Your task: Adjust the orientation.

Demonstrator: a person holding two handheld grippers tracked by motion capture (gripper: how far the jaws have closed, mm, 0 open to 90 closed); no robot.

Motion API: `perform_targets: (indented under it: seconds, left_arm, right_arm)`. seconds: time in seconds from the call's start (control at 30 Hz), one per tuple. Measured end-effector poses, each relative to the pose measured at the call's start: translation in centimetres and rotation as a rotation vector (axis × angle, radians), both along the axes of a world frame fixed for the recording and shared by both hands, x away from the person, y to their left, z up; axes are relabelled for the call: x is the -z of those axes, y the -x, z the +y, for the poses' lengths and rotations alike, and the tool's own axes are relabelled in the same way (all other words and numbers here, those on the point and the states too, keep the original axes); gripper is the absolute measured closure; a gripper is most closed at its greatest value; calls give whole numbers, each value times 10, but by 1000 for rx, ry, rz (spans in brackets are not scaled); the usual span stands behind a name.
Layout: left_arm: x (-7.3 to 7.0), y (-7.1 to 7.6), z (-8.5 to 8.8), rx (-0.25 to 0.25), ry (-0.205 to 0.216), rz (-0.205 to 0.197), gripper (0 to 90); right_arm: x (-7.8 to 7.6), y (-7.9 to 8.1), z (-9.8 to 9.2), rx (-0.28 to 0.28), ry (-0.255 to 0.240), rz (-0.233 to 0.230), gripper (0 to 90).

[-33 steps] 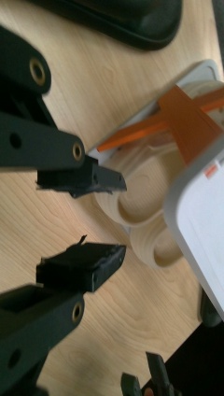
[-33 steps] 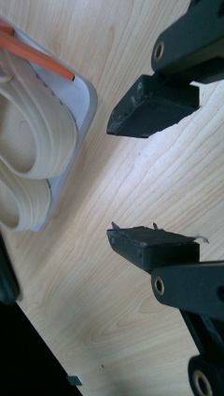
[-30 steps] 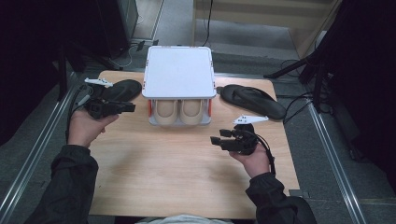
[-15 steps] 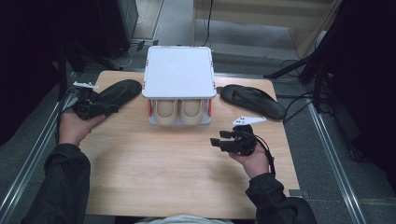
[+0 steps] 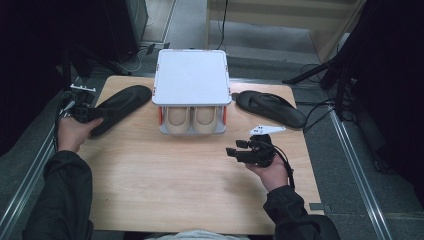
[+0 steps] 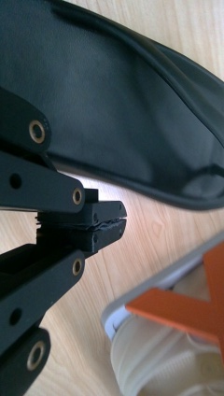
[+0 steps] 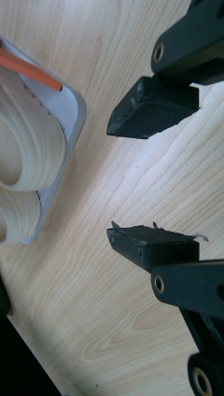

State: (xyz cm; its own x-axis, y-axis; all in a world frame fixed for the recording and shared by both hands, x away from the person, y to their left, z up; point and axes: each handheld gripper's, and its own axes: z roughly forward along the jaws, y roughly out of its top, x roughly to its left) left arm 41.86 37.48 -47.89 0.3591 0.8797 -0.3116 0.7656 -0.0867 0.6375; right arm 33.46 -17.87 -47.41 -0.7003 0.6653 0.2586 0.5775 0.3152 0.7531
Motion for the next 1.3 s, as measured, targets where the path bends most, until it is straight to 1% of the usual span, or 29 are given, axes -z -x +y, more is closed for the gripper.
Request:
perform_targets:
  seconds: [0.03, 0.1, 0.13, 0.17, 0.2, 0.23, 0.27, 0.3, 0.33, 0.37, 0.4, 0.43, 0.47, 0.5, 0.53, 0.57, 0.67, 0.77, 0.8, 0.83, 0.87, 0.9, 0.97, 1.07, 1.13, 1.3]
  left_arm:
    - [2, -1, 2, -4, 1, 5, 897]
    - [6, -4, 10, -28, 31, 2, 898]
    - [11, -6, 15, -61, 0, 8, 899]
    - [13, -8, 18, -73, -10, 18, 899]
    - [16, -9, 21, -78, 2, 28, 899]
    - [19, -10, 22, -87, -3, 29, 899]
    - [23, -12, 23, -93, -3, 41, 899]
    - [23, -12, 23, -93, -3, 41, 899]
    - [26, -14, 24, -92, 3, 52, 899]
    - [32, -18, 23, -83, 1, 70, 899]
    - [33, -19, 22, -78, 4, 75, 899]
    - [33, -19, 22, -78, 4, 75, 899]
    - [34, -20, 21, -89, 20, 72, 899]
    - [34, -20, 21, -89, 20, 72, 899]
    - [34, -20, 21, -86, 24, 74, 899]
    - [35, -20, 21, -91, 35, 76, 899]
    - [35, -19, 20, -96, 41, 79, 899]
    - [36, -17, 18, -95, 57, 81, 899]
    - [36, -16, 16, -97, 54, 80, 899]
    - [35, -16, 14, -94, 55, 88, 899]
    - [35, -15, 9, -92, 54, 95, 899]
    - [35, -15, 9, -92, 54, 95, 899]
    - [34, -13, 3, -82, 53, 101, 899]
    - [33, -12, -6, -70, 50, 109, 899]
    - [32, -10, -12, -49, 50, 117, 899]
    - [33, -7, -18, -40, 62, 120, 899]
  right_arm:
    - [0, 0, 0, 0, 0, 0, 445]
    - [1, 2, -2, 7, -2, -2, 446]
    - [1, 4, -2, 13, -3, 1, 445]
    - [2, 5, -3, 13, 0, -2, 444]
    - [2, 7, -4, 19, 1, 3, 443]
    - [3, 8, -5, 20, 1, 4, 443]
    - [3, 9, -6, 25, 4, 6, 443]
    - [3, 9, -6, 25, 4, 6, 443]
    - [3, 10, -8, 34, 3, 6, 442]
    - [3, 11, -10, 46, 4, 0, 442]
    - [3, 13, -12, 61, 9, -3, 442]
    - [3, 13, -12, 61, 9, -3, 442]
    - [3, 13, -14, 76, 9, -6, 445]
    - [3, 13, -14, 76, 9, -6, 445]
    - [3, 13, -16, 89, 7, -6, 445]
    - [3, 13, -17, 92, 6, -8, 445]
    - [3, 13, -18, 98, 7, -7, 446]
    - [3, 13, -18, 96, 3, -8, 446]
    - [3, 14, -18, 95, 3, -10, 444]
    - [3, 14, -18, 94, 2, -11, 442]
    - [2, 14, -18, 102, 8, -12, 438]
    - [2, 14, -18, 102, 8, -12, 438]
    - [2, 13, -18, 112, 6, -11, 438]
    - [2, 13, -18, 111, 4, -12, 441]
    - [2, 13, -18, 109, 5, -14, 441]
    - [2, 12, -20, 115, 5, -16, 443]
